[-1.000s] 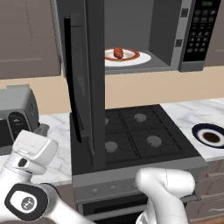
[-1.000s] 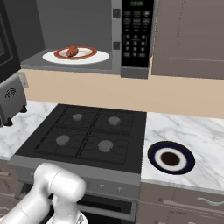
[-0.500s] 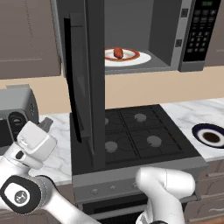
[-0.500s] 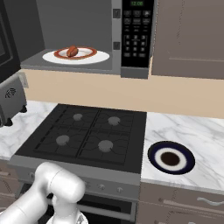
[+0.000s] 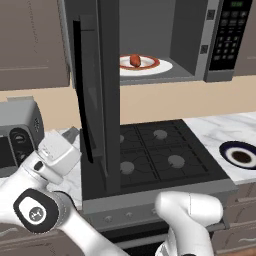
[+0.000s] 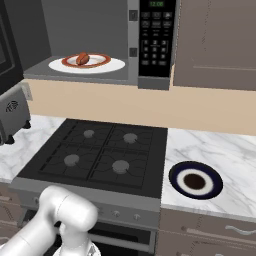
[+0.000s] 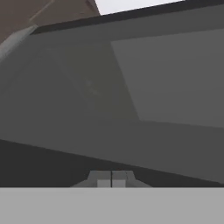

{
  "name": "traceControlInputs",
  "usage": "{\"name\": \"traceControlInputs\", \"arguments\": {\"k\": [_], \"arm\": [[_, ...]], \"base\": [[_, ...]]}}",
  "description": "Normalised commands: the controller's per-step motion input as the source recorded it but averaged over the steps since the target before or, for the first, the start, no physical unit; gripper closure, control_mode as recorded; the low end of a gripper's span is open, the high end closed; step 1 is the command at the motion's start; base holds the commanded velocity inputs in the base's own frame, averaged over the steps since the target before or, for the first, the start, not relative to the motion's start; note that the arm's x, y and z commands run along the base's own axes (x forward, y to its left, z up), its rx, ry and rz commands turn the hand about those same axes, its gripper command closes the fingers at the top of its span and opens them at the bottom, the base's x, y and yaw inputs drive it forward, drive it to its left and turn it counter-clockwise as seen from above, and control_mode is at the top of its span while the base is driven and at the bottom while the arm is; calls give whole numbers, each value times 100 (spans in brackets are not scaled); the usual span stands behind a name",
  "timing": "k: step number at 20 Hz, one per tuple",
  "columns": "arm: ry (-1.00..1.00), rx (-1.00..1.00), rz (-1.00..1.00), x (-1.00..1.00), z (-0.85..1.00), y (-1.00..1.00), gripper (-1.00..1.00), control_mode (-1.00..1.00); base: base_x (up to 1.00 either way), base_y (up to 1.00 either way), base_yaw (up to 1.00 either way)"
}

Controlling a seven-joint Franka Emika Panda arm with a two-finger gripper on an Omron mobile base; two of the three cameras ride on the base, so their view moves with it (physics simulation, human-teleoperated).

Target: Pick the sweet potato from the counter and place it in the microwave. Then turn on the microwave.

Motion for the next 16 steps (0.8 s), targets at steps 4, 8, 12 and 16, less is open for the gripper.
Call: {"name": "traceControlInputs", "arguments": {"k": [4,8,12,16], "arm": [[-1,0,-5,-12,37,-57,100,-100],[-4,0,-3,-21,43,-58,100,-100],[-3,0,-1,-23,41,-61,100,-100],[0,0,0,-19,36,-70,100,-100]], "base": [[0,0,0],[0,0,0],[0,0,0],[0,0,0]]}}
